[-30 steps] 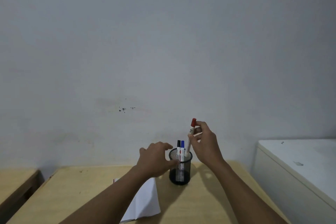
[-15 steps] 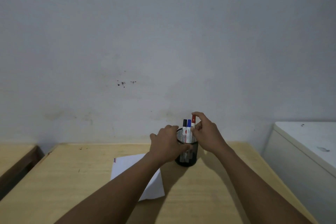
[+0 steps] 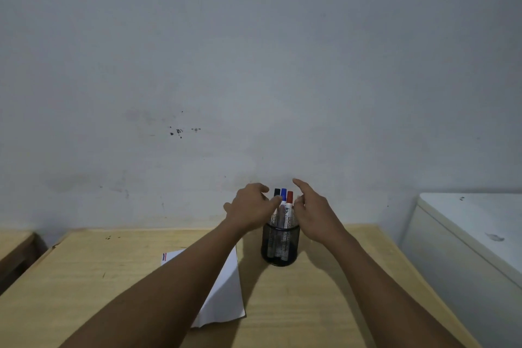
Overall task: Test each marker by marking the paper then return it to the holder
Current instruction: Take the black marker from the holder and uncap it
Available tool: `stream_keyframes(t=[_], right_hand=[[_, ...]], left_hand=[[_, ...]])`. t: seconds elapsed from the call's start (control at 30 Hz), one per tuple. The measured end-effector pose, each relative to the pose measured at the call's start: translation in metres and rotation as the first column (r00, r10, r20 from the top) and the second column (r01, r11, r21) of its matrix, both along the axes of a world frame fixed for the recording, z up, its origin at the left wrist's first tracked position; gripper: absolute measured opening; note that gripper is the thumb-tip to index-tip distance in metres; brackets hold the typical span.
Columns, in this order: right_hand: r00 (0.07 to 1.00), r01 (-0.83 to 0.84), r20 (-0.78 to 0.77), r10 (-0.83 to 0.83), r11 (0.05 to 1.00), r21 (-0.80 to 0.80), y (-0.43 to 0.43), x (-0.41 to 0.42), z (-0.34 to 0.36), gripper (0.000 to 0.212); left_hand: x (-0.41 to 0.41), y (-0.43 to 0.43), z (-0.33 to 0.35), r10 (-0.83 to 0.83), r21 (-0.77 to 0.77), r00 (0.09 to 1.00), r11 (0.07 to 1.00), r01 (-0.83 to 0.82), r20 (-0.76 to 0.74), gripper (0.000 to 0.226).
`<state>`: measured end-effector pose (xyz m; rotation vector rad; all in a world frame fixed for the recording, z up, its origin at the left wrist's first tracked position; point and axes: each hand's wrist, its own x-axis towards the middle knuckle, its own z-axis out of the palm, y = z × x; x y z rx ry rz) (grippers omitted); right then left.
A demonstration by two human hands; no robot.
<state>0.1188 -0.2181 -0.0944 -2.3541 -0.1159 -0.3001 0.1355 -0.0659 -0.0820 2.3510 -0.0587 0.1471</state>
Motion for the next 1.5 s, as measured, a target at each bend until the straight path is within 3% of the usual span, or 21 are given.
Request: stream_keyframes(t=[0.13,0.27,0.37,0.47,0.67,0.73,0.77,0.83,0.9,0.93,1.2,1.33,1.5], right_hand=[[1.000,-0.001,0.021,0.000,1.000,0.012,-0.002,0.003,-0.002,0.052],[1.000,-0.010,0.016,0.009,0.999,0.038,-0.004,0.004,-0.002,0.053],[0.988,0.043,0.146,-0.056,0.995,0.088,0.000,0.000,0.002,0.047],[0.969,-0.003,0.244,-0.042,0.983,0.183,0.015,-0.014,0.020,0.038],[0.975,-0.182,0.171,0.138,0.944,0.275,0.056,-0.049,0.066,0.026],[0.975,-0.214,0.171,0.145,0.834,0.509,0.065,-0.063,0.080,0.023],[0.973,-0.228,0.174,0.150,0.716,0.660,0.071,-0.072,0.088,0.022],[0.965,-0.249,0.192,0.179,0.390,0.886,0.085,-0.089,0.101,0.018],[0.952,-0.235,0.204,0.229,0.119,0.965,0.104,-0.103,0.109,0.008],[0.946,-0.226,0.204,0.251,0.061,0.972,0.114,-0.110,0.112,0.004],[0.921,-0.334,0.257,0.294,0.251,0.909,0.174,-0.144,0.112,0.003],[0.897,-0.403,0.304,0.322,0.310,0.861,0.182,-0.148,0.111,0.011],[0.870,-0.475,0.319,0.377,0.461,0.750,0.180,-0.145,0.103,0.020]], left_hand=[[0.018,-0.015,0.005,-0.064,-0.191,0.998,0.980,0.058,-0.024,0.037],[0.019,-0.018,0.008,0.071,-0.072,0.994,0.995,-0.065,0.078,0.018],[0.008,-0.009,0.023,0.138,-0.125,0.975,0.985,-0.117,0.175,0.020],[-0.005,0.012,0.046,0.158,-0.352,0.969,0.932,-0.084,0.189,0.018],[-0.055,0.064,0.100,0.157,-0.703,0.972,0.711,0.012,0.175,0.013],[-0.077,0.085,0.114,0.165,-0.778,0.979,0.628,-0.008,0.123,0.019],[-0.088,0.096,0.118,0.150,-0.796,0.984,0.604,-0.017,0.093,0.023],[-0.109,0.113,0.121,0.097,-0.812,0.995,0.583,-0.042,0.019,0.030],[-0.129,0.125,0.120,0.054,-0.813,0.998,0.579,-0.064,-0.039,0.032],[-0.137,0.130,0.119,0.048,-0.813,0.997,0.579,-0.070,-0.052,0.033],[-0.170,0.168,0.113,0.096,-0.838,0.988,0.523,-0.155,-0.123,0.029],[-0.173,0.181,0.116,0.107,-0.842,0.979,0.499,-0.206,-0.176,0.030],[-0.167,0.192,0.105,0.107,-0.820,0.968,0.516,-0.248,-0.226,0.037]])
